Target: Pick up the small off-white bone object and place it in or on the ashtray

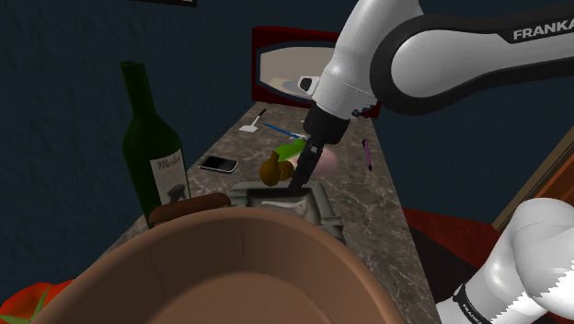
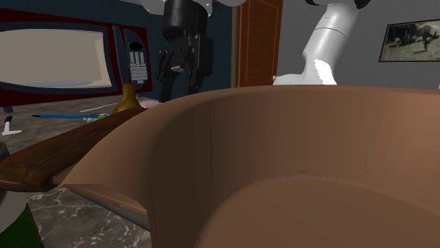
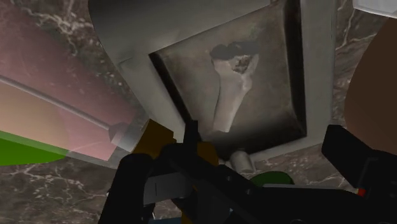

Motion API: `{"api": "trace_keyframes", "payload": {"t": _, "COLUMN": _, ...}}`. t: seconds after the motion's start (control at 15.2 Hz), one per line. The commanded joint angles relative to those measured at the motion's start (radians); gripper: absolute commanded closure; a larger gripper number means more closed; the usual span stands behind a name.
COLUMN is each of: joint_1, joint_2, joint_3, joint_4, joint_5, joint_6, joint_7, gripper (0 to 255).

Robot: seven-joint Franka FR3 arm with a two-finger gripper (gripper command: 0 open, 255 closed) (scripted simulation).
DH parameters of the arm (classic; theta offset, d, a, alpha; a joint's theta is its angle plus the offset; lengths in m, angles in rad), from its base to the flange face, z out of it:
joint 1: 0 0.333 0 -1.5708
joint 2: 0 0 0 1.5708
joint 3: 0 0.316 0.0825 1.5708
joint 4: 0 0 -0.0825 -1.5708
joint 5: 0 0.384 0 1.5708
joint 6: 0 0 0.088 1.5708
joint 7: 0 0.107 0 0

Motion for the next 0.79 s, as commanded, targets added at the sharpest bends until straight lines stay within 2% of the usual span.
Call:
{"api": "trace_keyframes", "payload": {"t": 0.0, "joint_1": -0.002, "joint_2": -0.018, "joint_3": -0.010, "joint_4": 0.017, "joint_5": -0.004, "joint_6": -0.036, "joint_7": 0.001, "gripper": 0}}
{"api": "trace_keyframes", "payload": {"t": 0.2, "joint_1": -0.007, "joint_2": -0.058, "joint_3": -0.036, "joint_4": 0.073, "joint_5": -0.016, "joint_6": -0.135, "joint_7": 0.003, "gripper": 0}}
{"api": "trace_keyframes", "payload": {"t": 0.73, "joint_1": -0.007, "joint_2": -0.058, "joint_3": -0.036, "joint_4": 0.073, "joint_5": -0.016, "joint_6": -0.134, "joint_7": 0.003, "gripper": 0}}
